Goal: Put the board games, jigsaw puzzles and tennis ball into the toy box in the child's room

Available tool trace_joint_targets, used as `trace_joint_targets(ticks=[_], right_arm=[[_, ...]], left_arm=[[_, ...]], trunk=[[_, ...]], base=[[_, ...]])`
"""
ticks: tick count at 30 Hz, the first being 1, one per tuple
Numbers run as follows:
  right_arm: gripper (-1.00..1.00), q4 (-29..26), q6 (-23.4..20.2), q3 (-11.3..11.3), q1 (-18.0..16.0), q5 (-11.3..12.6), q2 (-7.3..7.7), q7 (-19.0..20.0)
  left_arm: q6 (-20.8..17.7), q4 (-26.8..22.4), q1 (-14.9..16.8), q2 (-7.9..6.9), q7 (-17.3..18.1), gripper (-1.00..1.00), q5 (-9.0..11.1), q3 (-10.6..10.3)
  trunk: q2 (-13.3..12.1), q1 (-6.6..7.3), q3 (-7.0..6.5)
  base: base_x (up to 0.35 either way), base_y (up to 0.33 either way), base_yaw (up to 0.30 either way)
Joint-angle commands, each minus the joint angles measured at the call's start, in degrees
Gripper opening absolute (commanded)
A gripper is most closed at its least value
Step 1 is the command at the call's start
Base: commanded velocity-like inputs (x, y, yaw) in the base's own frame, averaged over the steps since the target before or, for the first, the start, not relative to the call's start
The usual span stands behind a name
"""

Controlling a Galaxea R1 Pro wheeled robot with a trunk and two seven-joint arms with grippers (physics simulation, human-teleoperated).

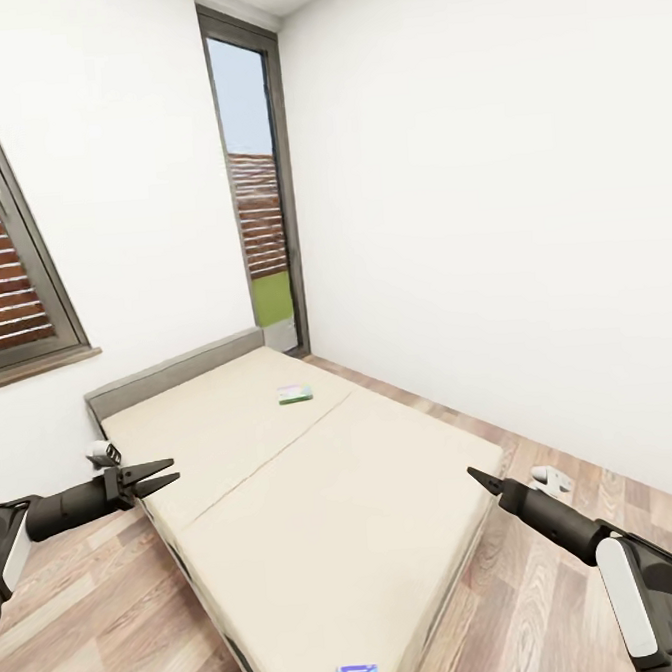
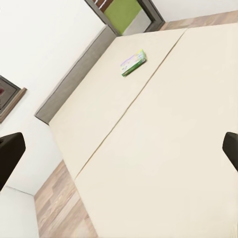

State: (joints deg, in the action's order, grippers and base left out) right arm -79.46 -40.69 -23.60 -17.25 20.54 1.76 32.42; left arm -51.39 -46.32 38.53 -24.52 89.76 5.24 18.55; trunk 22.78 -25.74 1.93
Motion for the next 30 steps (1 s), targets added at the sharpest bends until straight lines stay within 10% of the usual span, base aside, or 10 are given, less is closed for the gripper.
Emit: trace_joint_targets(ticks=[1, 30], right_arm=[[1.0, -0.02, -0.39, -0.08, -0.06, 0.2, -0.01, 0.12], [1.0, -0.15, -0.36, 1.51, -0.06, 0.12, 0.0, 0.1]], left_arm=[[-0.61, 0.0, 0.05, -0.01, 0.24, 1.0, -0.06, 0.0], [-0.62, -0.01, 0.05, 0.78, 0.24, 1.0, -0.14, -0.09]], trunk=[[0.14, -0.04, 0.14], [0.14, -0.04, 0.14]], base=[[0.0, -0.074, 0.027], [0.0, -0.281, 0.192]])
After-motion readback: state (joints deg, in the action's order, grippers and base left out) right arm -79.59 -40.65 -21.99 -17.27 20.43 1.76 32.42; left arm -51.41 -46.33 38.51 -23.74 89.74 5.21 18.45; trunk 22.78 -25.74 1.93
